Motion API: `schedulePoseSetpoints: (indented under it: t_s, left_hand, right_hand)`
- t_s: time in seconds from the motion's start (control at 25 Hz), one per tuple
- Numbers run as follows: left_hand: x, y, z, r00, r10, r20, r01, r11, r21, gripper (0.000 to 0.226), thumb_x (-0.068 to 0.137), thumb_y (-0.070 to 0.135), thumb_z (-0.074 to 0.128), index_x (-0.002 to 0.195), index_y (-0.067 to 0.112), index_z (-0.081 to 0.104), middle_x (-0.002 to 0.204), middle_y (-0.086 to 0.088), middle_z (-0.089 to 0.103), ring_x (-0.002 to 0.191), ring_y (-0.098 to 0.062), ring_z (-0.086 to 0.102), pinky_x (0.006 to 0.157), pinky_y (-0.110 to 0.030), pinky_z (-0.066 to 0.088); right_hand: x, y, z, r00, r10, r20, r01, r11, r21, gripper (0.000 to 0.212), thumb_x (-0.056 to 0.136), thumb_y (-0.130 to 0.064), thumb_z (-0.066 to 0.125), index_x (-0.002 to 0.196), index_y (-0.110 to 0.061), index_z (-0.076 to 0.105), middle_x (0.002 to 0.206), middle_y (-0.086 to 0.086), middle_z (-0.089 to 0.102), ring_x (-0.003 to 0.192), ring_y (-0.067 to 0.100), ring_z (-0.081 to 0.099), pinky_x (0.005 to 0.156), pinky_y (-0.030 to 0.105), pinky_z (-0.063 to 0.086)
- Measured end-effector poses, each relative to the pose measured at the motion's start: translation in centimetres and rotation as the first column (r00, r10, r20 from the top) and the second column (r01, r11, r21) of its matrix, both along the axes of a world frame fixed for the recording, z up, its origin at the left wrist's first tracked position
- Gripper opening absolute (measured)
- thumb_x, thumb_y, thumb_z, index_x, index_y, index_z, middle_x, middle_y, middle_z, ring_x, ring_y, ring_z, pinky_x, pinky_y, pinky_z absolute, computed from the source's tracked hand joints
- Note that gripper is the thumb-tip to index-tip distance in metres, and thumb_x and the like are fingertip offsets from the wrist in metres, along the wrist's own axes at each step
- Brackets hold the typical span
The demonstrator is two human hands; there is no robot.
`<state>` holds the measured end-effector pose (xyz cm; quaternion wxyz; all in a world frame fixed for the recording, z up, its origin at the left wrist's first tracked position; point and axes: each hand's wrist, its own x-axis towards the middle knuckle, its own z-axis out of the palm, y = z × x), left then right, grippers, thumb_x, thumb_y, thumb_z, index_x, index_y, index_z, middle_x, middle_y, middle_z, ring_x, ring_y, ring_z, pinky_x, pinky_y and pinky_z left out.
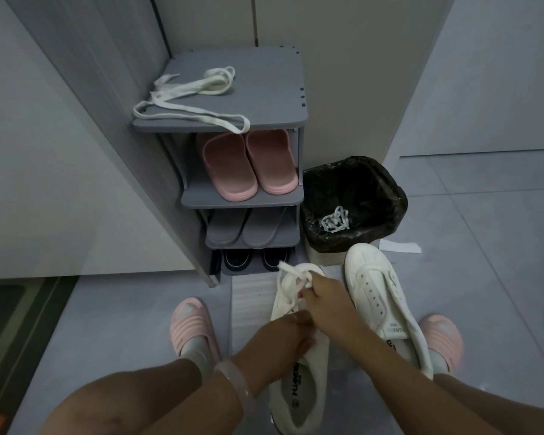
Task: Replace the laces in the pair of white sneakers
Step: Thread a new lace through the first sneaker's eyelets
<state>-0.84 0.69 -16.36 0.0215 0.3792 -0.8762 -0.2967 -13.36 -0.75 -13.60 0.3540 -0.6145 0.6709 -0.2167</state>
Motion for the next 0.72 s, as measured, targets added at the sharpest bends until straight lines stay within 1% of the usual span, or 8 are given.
schedulePoseSetpoints:
  t_s: [0.12, 0.2, 0.24, 0.28, 0.36, 0.4, 0.52, 0.72]
  left_hand:
    - [-0.3, -0.1, 0.0, 0.999, -0.052, -0.012, 0.052, 0.998, 0.037, 0.031, 0.099, 0.015, 0.039, 0.112, -0.003, 0.06, 0.127, -0.009, 0.052, 0.11, -0.023, 0.052, 0.084, -0.021, 0.033]
    - [-0.4, -0.8, 0.7, 0.973, 0.166, -0.157, -0.134, 0.971, 0.197, 0.024, 0.094, 0.009, 0.046, 0.099, -0.002, 0.066, 0.11, -0.01, 0.063, 0.097, -0.019, 0.058, 0.078, -0.022, 0.038]
    - [-0.2, -1.7, 1.3, 0.893, 0.405, -0.197, -0.338, 0.891, 0.303, 0.02, 0.09, 0.006, 0.049, 0.09, 0.001, 0.069, 0.097, -0.009, 0.067, 0.086, -0.015, 0.06, 0.075, -0.022, 0.042]
    - [0.0, -2.8, 1.6, 0.725, 0.655, -0.213, -0.536, 0.731, 0.423, 0.019, 0.088, 0.003, 0.051, 0.08, 0.003, 0.069, 0.084, -0.009, 0.066, 0.075, -0.014, 0.059, 0.07, -0.023, 0.045]
    - [0.6, -5.2, 1.0, 0.406, 0.898, -0.17, -0.713, 0.427, 0.556, 0.024, 0.087, 0.001, 0.05, 0.068, 0.007, 0.063, 0.07, -0.009, 0.059, 0.064, -0.019, 0.054, 0.064, -0.026, 0.045]
    - [0.9, -6.1, 0.3, 0.412, 0.907, -0.092, -0.744, 0.393, 0.541, 0.025, 0.089, 0.004, 0.049, 0.067, 0.008, 0.061, 0.069, -0.009, 0.055, 0.066, -0.021, 0.051, 0.066, -0.028, 0.043]
    - [0.2, -6.8, -1.1, 0.51, 0.854, 0.102, -0.709, 0.351, 0.612, 0.035, 0.086, 0.013, 0.059, 0.053, 0.008, 0.049, 0.059, -0.007, 0.045, 0.062, -0.02, 0.044, 0.063, -0.027, 0.035]
    - [-3.5, -7.8, 1.6, 0.237, 0.97, -0.046, -0.542, 0.172, 0.822, 0.021, 0.084, -0.002, 0.056, 0.068, 0.01, 0.062, 0.064, -0.005, 0.059, 0.065, -0.018, 0.053, 0.058, -0.022, 0.044]
  right_hand:
    - [-0.2, -0.3, 1.4, 0.996, -0.015, 0.085, 0.022, 0.997, -0.08, 0.019, 0.095, -0.006, 0.042, 0.098, -0.004, 0.06, 0.073, -0.012, 0.053, 0.068, 0.0, 0.048, 0.06, 0.012, 0.036]
    - [-0.6, -0.2, 0.8, 0.988, -0.053, 0.148, 0.056, 0.998, -0.013, 0.021, 0.096, -0.008, 0.04, 0.101, -0.006, 0.061, 0.078, -0.007, 0.056, 0.074, 0.007, 0.052, 0.063, 0.015, 0.038]
    - [-0.8, 0.2, 0.3, 0.986, -0.063, 0.156, 0.058, 0.998, 0.034, 0.022, 0.097, -0.009, 0.04, 0.102, -0.007, 0.061, 0.084, -0.003, 0.058, 0.078, 0.012, 0.054, 0.065, 0.018, 0.039]
    - [-0.7, 0.7, -0.3, 0.987, -0.054, 0.153, 0.044, 0.996, 0.072, 0.023, 0.097, -0.011, 0.039, 0.102, -0.008, 0.061, 0.087, -0.001, 0.058, 0.079, 0.012, 0.053, 0.064, 0.016, 0.039]
    - [-0.6, 1.7, -1.4, 0.992, 0.008, 0.124, -0.022, 0.993, 0.118, 0.021, 0.097, -0.01, 0.039, 0.098, -0.007, 0.06, 0.089, 0.004, 0.059, 0.07, 0.008, 0.05, 0.056, 0.009, 0.034]
    - [-0.5, 2.0, -2.0, 0.994, 0.044, 0.104, -0.057, 0.991, 0.119, 0.02, 0.096, -0.009, 0.04, 0.099, -0.004, 0.06, 0.09, 0.009, 0.061, 0.068, 0.008, 0.049, 0.055, 0.01, 0.033]
    - [-0.3, 2.2, -3.0, 0.992, 0.109, 0.07, -0.116, 0.987, 0.109, 0.021, 0.096, -0.01, 0.041, 0.104, 0.0, 0.058, 0.101, 0.015, 0.065, 0.081, 0.015, 0.052, 0.063, 0.018, 0.032]
    - [-0.4, 2.3, -3.5, 0.98, 0.192, 0.057, -0.199, 0.968, 0.151, 0.022, 0.096, -0.011, 0.04, 0.109, -0.001, 0.055, 0.11, 0.014, 0.063, 0.1, 0.025, 0.059, 0.071, 0.019, 0.035]
